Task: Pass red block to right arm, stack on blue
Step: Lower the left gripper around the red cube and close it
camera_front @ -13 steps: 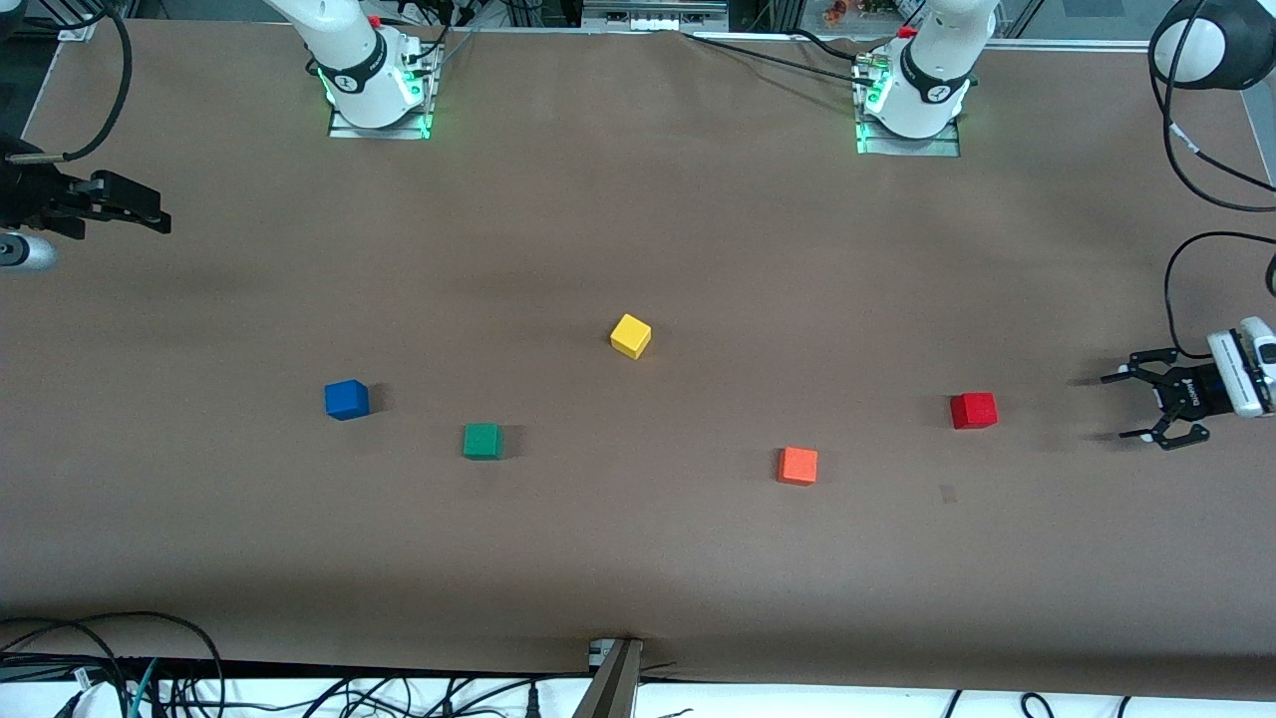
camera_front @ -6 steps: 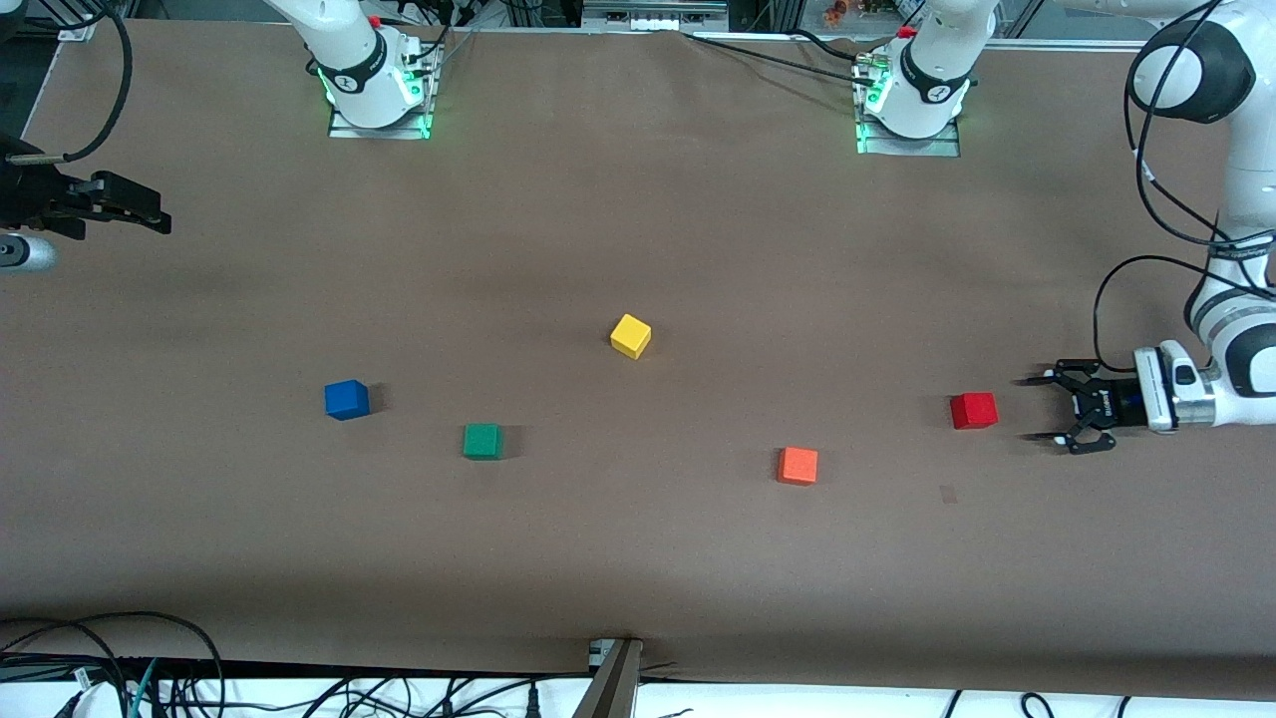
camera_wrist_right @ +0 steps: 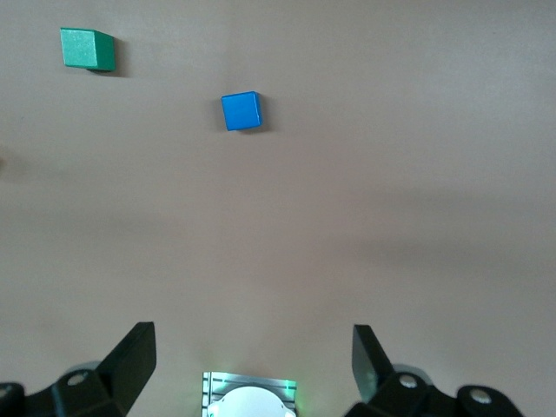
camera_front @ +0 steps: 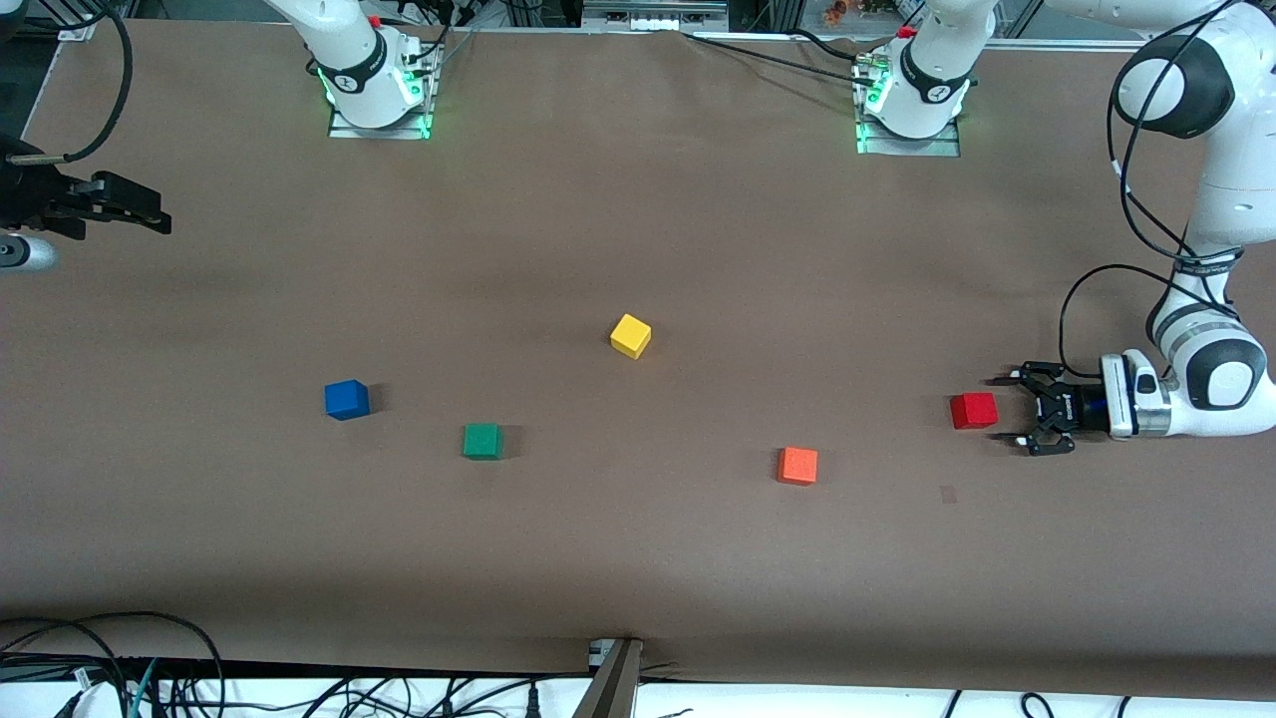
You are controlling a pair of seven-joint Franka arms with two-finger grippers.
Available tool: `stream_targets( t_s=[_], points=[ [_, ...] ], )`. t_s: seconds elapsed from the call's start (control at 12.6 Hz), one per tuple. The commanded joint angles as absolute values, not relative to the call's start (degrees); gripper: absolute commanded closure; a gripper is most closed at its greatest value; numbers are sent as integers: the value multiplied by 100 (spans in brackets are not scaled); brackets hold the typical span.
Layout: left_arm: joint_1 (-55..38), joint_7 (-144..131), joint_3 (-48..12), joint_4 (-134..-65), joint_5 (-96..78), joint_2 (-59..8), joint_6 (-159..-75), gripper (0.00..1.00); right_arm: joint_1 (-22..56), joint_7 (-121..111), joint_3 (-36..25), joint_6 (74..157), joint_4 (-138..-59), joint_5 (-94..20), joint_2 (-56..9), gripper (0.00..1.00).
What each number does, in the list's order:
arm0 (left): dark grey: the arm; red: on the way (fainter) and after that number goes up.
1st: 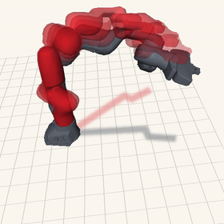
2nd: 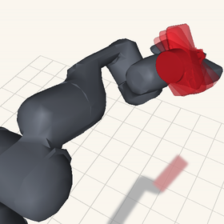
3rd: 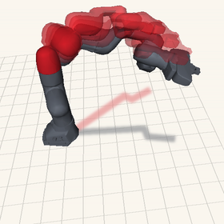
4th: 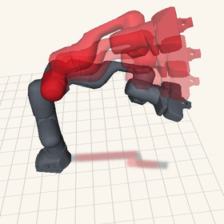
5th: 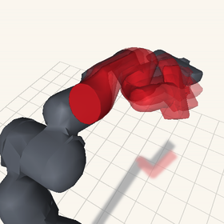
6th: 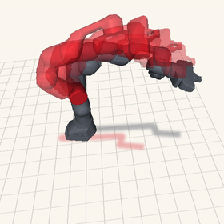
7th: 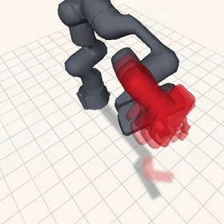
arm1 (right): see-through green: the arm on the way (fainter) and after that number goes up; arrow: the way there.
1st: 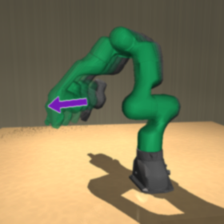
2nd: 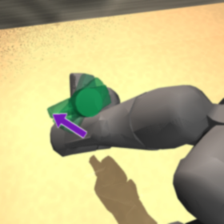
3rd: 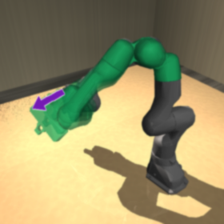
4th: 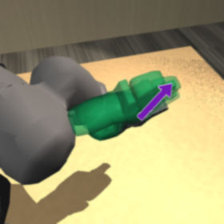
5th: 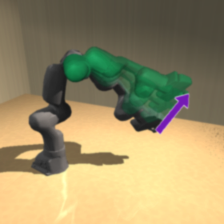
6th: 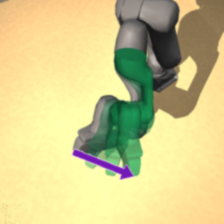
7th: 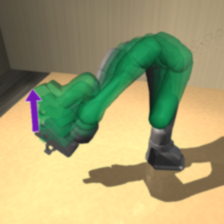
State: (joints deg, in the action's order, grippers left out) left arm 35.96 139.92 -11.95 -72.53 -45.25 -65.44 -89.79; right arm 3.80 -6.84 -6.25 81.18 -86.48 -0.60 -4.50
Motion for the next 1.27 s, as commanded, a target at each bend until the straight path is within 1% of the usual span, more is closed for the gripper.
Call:
stream_targets(
  t_s=[0.0, 0.24, 0.32, 0.4, 0.48, 0.55, 0.79, 0.95, 1.19],
  points=[
    [3560, 14317, -1143, -7093, -4711, -6688, -8763, 0, 325, -677, -589, 8077, -8543, -88, -483, 0],
    [3489, 14326, -1143, -7102, -4790, -6723, -8763, 0, 325, -686, -589, 8086, -8543, -88, -483, 0],
    [3489, 14326, -1143, -7102, -4799, -6741, -8763, 25, 325, -694, -589, 8086, -8543, -88, -483, 0],
    [3481, 14326, -1143, -7102, -4825, -6741, -8763, 60, 325, -694, -598, 8086, -8543, -88, -483, 0],
    [3480, 14326, -1143, -7102, -4825, -6741, -8763, 92, 325, -694, -589, 8086, -8543, -88, -483, 0],
    [3480, 14326, -1143, -7110, -4825, -6750, -8771, 100, 325, -703, -589, 8095, -8543, -88, -483, 0],
    [3349, 14274, -1151, -7128, -4869, -6741, -8763, 100, 325, -686, -589, 8095, -8543, -88, -483, 0],
    [3138, 14256, -1160, -7311, -5429, -6732, -8728, 100, 325, -703, -589, 8095, -8543, -88, -483, 0],
    [2673, 14247, -1300, -7348, -5939, -6715, -8465, 100, 316, -659, -598, 8104, -8543, -88, -492, 0]
  ],
)
